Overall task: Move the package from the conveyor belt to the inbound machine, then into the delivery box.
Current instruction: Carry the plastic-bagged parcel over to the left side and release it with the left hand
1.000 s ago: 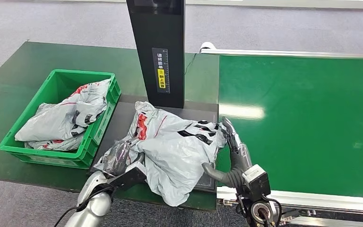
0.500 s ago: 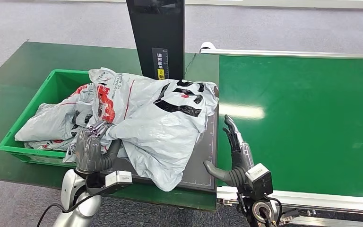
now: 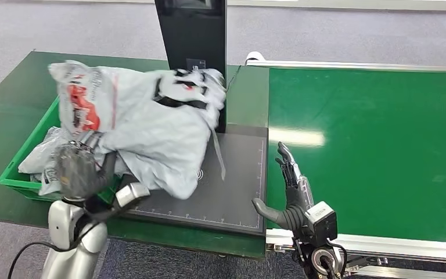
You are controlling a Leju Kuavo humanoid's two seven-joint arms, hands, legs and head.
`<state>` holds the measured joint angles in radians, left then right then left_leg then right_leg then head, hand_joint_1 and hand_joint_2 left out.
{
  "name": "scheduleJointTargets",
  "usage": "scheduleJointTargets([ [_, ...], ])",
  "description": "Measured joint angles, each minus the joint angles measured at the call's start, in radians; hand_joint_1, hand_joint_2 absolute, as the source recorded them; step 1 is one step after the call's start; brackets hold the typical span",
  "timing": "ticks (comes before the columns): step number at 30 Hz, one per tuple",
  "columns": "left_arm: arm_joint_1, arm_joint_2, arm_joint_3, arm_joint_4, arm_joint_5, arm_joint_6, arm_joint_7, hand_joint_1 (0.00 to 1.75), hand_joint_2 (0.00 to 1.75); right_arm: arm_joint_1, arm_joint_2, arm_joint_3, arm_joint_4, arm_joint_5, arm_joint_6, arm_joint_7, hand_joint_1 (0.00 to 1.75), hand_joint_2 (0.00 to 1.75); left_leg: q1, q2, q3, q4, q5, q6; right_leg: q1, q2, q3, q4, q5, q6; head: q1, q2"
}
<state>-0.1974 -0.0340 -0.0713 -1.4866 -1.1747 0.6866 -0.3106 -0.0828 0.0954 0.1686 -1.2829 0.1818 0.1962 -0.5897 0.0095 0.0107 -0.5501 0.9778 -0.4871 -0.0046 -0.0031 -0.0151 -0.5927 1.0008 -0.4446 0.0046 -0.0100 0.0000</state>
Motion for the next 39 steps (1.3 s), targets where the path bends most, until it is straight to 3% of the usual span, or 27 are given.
scheduleJointTargets([
  [2,-0.053,0.032,0.049,0.059,0.015,-0.007,0.089,1.75,1.75,0.001,0.000,0.000,0.000,0.003,-0.001,0.001,0.00,1.75,0.001,0.000,0.000,0.000,0.001,-0.001,0.001,0.000,0.000,0.000,0.000,-0.001,0.000,0.000],
  [9,-0.208,0.115,0.195,0.279,0.024,-0.065,0.223,1.75,1.75,0.001,-0.004,0.000,0.000,0.008,-0.011,0.011,0.00,1.75,0.001,0.001,0.000,0.000,0.002,-0.002,0.001,0.000,0.000,0.001,0.001,-0.001,0.000,0.000],
  [20,-0.308,0.172,0.282,0.542,-0.011,-0.291,0.350,1.73,1.75,0.000,-0.006,0.000,0.000,0.029,-0.010,0.018,0.00,1.75,0.001,0.000,0.000,0.000,0.002,-0.002,0.001,0.000,0.000,0.000,0.000,-0.001,0.000,0.000],
  [22,-0.329,0.173,0.284,0.589,0.010,-0.343,0.337,1.38,1.75,0.001,-0.006,0.000,0.000,0.034,-0.010,0.020,0.00,1.75,0.001,0.000,0.001,0.000,0.002,-0.002,0.001,0.000,0.001,0.000,0.000,-0.001,0.000,0.000],
  [24,-0.349,0.171,0.285,0.631,0.044,-0.387,0.310,0.52,1.75,0.001,-0.006,0.000,0.000,0.038,-0.010,0.021,0.00,1.75,0.001,0.000,0.002,0.000,0.002,-0.002,0.001,0.000,0.002,0.000,0.000,-0.001,0.000,0.000],
  [26,-0.364,0.167,0.285,0.666,0.087,-0.418,0.274,0.00,1.75,0.002,-0.006,0.000,0.000,0.040,-0.010,0.022,0.00,1.75,0.001,-0.001,0.003,0.000,0.002,-0.002,0.001,-0.001,0.003,0.000,0.000,-0.001,0.000,0.000],
  [32,-0.374,0.154,0.258,0.709,0.218,-0.422,0.187,0.00,1.75,0.011,-0.006,-0.001,0.000,0.049,-0.010,0.024,0.00,1.75,0.000,-0.003,0.003,0.000,0.002,-0.002,0.000,-0.003,0.004,0.000,0.000,-0.001,0.000,0.000],
  [39,-0.333,0.131,0.202,0.647,0.311,-0.278,0.139,0.00,1.75,0.018,-0.006,-0.005,-0.019,0.049,-0.010,0.038,0.00,1.75,0.000,-0.003,0.003,0.000,0.002,-0.002,0.000,-0.002,0.003,0.000,0.001,-0.001,0.000,0.000],
])
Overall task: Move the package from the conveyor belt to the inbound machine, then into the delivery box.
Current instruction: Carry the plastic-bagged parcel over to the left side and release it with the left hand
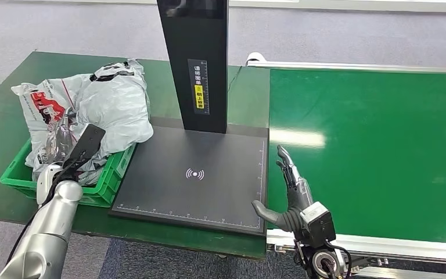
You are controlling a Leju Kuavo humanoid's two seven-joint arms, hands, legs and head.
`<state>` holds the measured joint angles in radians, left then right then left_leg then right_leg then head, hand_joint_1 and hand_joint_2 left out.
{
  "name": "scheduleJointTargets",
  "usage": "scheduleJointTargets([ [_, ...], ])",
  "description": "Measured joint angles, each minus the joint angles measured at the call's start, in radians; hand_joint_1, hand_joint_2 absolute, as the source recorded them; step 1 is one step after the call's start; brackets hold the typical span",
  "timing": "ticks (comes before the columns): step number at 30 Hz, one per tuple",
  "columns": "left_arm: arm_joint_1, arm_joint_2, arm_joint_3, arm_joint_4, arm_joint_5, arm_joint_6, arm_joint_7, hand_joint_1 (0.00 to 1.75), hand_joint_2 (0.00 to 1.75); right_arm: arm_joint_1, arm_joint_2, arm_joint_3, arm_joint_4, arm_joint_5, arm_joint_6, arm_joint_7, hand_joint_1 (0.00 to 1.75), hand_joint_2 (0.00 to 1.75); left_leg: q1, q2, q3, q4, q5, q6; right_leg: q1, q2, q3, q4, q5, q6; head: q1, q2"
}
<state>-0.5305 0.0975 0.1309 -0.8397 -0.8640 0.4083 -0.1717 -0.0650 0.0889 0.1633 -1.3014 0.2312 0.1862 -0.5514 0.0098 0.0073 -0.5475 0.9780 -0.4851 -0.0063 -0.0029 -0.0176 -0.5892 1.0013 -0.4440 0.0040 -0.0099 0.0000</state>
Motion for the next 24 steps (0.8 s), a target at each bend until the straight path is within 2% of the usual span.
scheduleJointTargets([
  [7,0.089,-0.029,-0.039,-0.163,-0.052,0.231,-0.048,0.00,1.75,0.003,0.000,-0.002,-0.004,0.003,0.000,0.001,0.00,1.75,0.000,0.002,-0.002,0.000,0.000,0.000,0.000,0.001,-0.003,0.000,0.000,0.000,0.000,0.000],
  [11,0.146,-0.054,-0.040,-0.267,-0.052,0.276,-0.114,0.00,0.00,0.008,0.000,-0.003,-0.004,0.002,-0.002,-0.002,0.00,1.75,0.000,0.002,-0.003,0.000,-0.001,0.000,0.000,0.001,-0.003,0.000,0.000,0.000,0.000,0.000],
  [18,0.204,-0.158,0.066,-0.445,0.006,0.286,-0.402,0.00,0.00,0.011,0.000,-0.003,-0.004,-0.007,-0.009,-0.017,0.00,1.75,0.000,0.002,-0.003,0.000,-0.001,0.000,0.000,0.001,-0.003,0.000,0.000,0.000,0.000,0.000],
  [20,0.219,-0.180,0.083,-0.484,0.090,0.284,-0.461,0.00,0.87,0.011,0.000,-0.003,-0.004,-0.010,-0.011,-0.021,0.00,1.75,0.000,0.002,-0.003,0.000,-0.001,0.000,0.000,0.001,-0.003,0.000,0.000,0.000,0.000,0.000],
  [22,0.242,-0.190,0.070,-0.522,0.233,0.238,-0.487,0.00,1.75,0.009,0.000,-0.003,-0.003,-0.015,-0.014,-0.023,0.00,1.75,0.000,0.002,-0.003,0.000,-0.001,0.000,0.000,0.001,-0.004,0.000,0.000,0.000,0.000,0.000],
  [24,0.270,-0.190,0.029,-0.563,0.392,0.128,-0.496,0.00,1.75,0.005,-0.001,-0.003,-0.002,-0.019,-0.018,-0.025,0.00,1.75,0.000,0.002,-0.004,0.000,-0.001,0.000,0.000,0.001,-0.004,0.000,0.000,0.000,0.000,0.000],
])
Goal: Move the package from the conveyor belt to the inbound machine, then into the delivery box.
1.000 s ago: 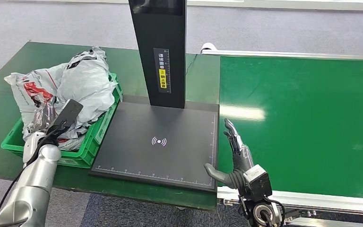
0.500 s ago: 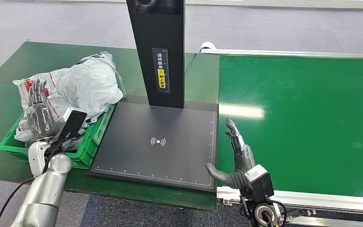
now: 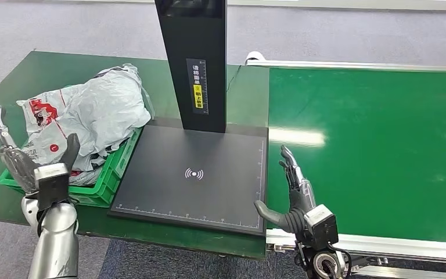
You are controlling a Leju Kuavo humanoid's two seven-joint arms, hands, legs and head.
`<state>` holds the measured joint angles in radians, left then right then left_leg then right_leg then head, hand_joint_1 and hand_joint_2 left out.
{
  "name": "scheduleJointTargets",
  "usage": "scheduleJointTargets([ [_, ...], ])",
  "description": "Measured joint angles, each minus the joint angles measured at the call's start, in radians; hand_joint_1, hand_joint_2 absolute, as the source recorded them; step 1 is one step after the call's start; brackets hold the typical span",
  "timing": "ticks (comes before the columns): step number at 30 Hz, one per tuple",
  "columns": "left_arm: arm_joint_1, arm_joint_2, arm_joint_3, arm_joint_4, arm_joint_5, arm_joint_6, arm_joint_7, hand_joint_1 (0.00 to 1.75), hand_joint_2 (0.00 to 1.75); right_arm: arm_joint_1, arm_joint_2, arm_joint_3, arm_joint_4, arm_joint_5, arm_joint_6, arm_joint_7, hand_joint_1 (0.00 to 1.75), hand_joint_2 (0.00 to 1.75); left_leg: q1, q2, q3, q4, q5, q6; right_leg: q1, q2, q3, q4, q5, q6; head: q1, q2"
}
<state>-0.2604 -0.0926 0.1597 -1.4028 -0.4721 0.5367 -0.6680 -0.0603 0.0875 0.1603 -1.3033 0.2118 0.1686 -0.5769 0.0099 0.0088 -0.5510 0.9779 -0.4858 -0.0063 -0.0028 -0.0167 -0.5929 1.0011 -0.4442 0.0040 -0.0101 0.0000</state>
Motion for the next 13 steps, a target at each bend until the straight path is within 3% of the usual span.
scheduleJointTargets([
  [7,0.109,0.012,-0.187,-0.091,0.280,-0.484,-0.029,0.00,1.75,-0.012,-0.002,0.004,0.005,-0.021,0.006,-0.021,0.00,1.75,-0.001,0.001,0.000,0.000,-0.001,0.001,-0.001,0.000,0.000,0.000,0.000,0.000,0.000,0.000],
  [10,0.168,0.012,-0.259,-0.101,0.322,-0.594,-0.031,0.00,1.75,-0.013,0.003,0.016,0.005,-0.035,0.009,-0.025,0.00,1.75,-0.001,0.001,-0.001,0.000,-0.001,0.001,-0.001,0.000,0.000,0.000,0.000,0.000,0.000,0.000],
  [13,0.219,0.012,-0.302,-0.105,0.356,-0.643,-0.030,0.00,1.75,-0.016,0.015,0.032,0.005,-0.043,0.001,-0.015,0.00,1.75,0.000,0.002,-0.001,0.000,-0.002,0.001,-0.001,0.001,-0.001,0.000,0.000,0.000,0.000,0.000],
])
